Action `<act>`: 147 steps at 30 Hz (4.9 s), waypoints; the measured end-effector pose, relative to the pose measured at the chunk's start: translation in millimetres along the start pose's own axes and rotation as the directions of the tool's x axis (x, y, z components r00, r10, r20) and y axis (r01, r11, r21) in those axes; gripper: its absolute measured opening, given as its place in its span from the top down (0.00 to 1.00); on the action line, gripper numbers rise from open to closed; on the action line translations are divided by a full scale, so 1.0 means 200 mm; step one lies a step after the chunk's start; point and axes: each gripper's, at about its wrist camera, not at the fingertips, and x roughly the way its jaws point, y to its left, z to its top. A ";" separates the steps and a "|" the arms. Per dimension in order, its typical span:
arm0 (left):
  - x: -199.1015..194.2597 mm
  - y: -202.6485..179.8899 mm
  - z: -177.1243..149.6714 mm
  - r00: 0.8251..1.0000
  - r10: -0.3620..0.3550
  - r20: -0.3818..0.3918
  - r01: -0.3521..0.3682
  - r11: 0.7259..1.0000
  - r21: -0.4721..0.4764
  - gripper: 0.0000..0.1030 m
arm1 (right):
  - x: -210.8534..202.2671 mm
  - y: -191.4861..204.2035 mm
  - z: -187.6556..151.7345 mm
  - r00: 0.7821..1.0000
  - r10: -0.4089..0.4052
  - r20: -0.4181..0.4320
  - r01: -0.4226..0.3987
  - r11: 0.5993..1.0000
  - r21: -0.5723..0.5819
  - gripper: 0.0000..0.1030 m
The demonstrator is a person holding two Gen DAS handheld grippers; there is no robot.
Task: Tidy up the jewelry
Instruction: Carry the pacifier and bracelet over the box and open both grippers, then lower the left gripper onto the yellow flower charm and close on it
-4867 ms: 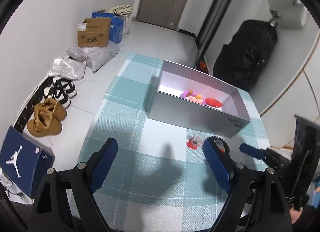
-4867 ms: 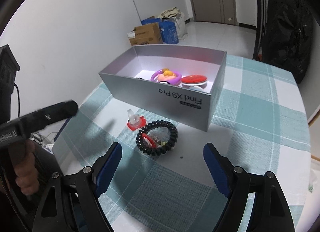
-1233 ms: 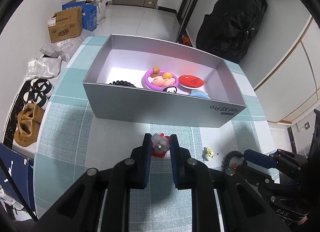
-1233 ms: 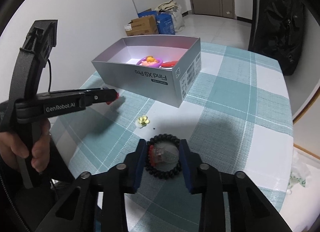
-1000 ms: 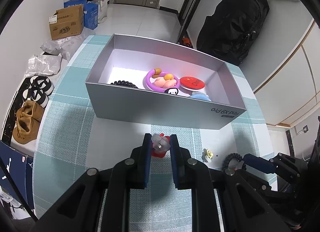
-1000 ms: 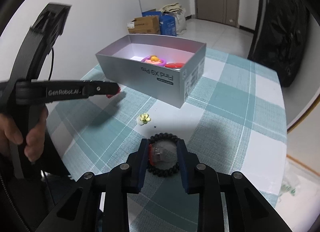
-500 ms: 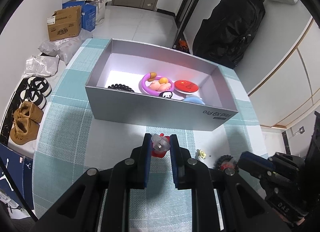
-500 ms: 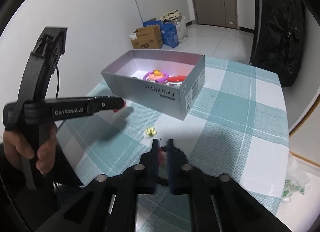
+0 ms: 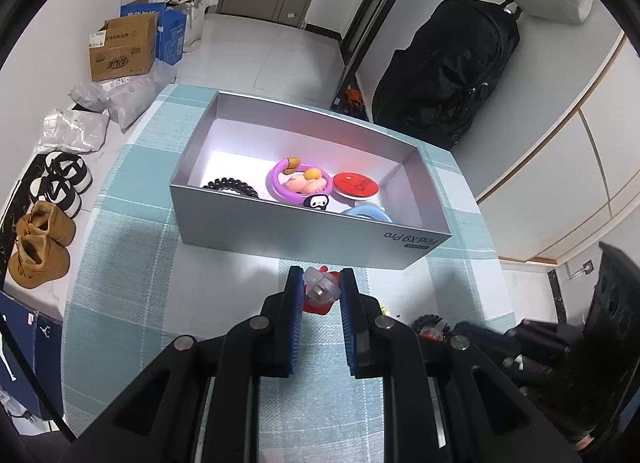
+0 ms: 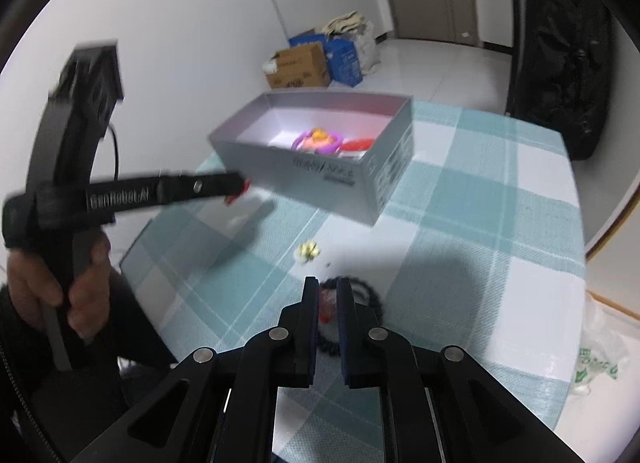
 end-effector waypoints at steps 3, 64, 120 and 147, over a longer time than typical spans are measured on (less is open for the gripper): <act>-0.01 0.01 0.00 1.000 -0.004 0.003 0.004 1.000 0.000 0.88 | 0.03 0.03 -0.01 0.999 -0.024 -0.020 0.024 0.999 -0.034 0.90; 0.09 0.05 0.35 0.993 -0.104 0.064 0.106 0.994 -0.028 0.88 | 0.15 -0.14 0.60 0.958 0.175 0.228 -0.201 0.975 0.095 0.87; 0.09 -0.18 -0.09 0.995 0.103 -0.018 -0.097 0.972 0.214 0.42 | -0.22 -0.10 0.05 0.965 -0.107 0.238 0.070 0.985 0.159 0.18; 0.22 -0.23 -0.12 0.989 0.118 -0.091 -0.091 0.962 0.259 0.93 | -0.25 -0.09 -0.11 0.969 -0.168 0.179 0.131 0.970 0.204 0.18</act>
